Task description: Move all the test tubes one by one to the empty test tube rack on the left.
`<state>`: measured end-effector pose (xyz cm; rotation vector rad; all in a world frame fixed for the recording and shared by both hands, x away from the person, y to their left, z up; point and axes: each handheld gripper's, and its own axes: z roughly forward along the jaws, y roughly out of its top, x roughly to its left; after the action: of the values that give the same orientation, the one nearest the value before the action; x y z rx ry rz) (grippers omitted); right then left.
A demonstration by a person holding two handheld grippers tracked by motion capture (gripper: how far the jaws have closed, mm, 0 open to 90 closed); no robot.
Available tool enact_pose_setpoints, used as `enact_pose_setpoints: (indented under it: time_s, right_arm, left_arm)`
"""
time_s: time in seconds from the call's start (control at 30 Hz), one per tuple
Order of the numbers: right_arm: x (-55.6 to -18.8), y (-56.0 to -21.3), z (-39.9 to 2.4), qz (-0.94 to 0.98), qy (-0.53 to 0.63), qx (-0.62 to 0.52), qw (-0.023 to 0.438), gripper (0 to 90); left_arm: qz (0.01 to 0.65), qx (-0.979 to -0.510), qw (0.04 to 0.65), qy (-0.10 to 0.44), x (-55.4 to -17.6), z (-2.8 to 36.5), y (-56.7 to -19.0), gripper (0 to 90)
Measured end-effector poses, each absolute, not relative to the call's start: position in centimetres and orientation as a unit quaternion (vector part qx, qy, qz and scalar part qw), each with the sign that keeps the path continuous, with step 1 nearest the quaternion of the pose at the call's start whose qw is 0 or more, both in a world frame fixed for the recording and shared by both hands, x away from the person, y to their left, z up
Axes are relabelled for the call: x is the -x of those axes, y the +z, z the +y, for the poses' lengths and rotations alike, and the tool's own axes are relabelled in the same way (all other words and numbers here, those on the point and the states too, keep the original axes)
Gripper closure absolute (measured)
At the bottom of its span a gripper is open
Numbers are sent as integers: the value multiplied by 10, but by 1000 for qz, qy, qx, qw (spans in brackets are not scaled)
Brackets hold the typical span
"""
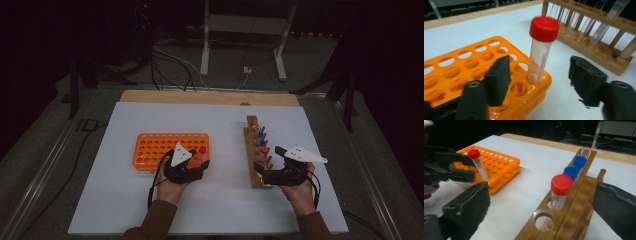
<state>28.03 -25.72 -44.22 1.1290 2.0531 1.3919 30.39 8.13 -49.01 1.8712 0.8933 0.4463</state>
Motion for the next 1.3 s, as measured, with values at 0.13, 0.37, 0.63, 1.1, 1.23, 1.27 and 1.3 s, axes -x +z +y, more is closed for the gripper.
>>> enact_pose_setpoints:
  time_s: [0.13,0.37,0.63,1.1,1.23,1.27,1.3]
  right_arm:
    - [-284,-446,-257,740,491,-411,207,86]
    - [-287,-453,-254,753,468,-400,234,395]
    - [-295,-456,-250,748,457,-414,244,698]
    - [-301,-461,-249,751,450,-420,238,720]
    - [-301,-461,-247,750,449,-420,244,748]
    - [-301,-461,-246,750,448,-420,245,749]
    - [-300,-460,-246,750,447,-420,249,749]
  left_arm:
    - [379,-751,507,189,-295,92,-478,156]
    - [389,-736,518,198,-287,101,-467,16]
    - [390,-725,530,202,-280,109,-463,13]
    - [398,-720,532,200,-273,114,-464,14]
    - [397,-722,530,201,-273,113,-465,14]
    - [396,-722,531,201,-273,113,-465,14]
    - [396,-722,531,201,-273,112,-465,14]
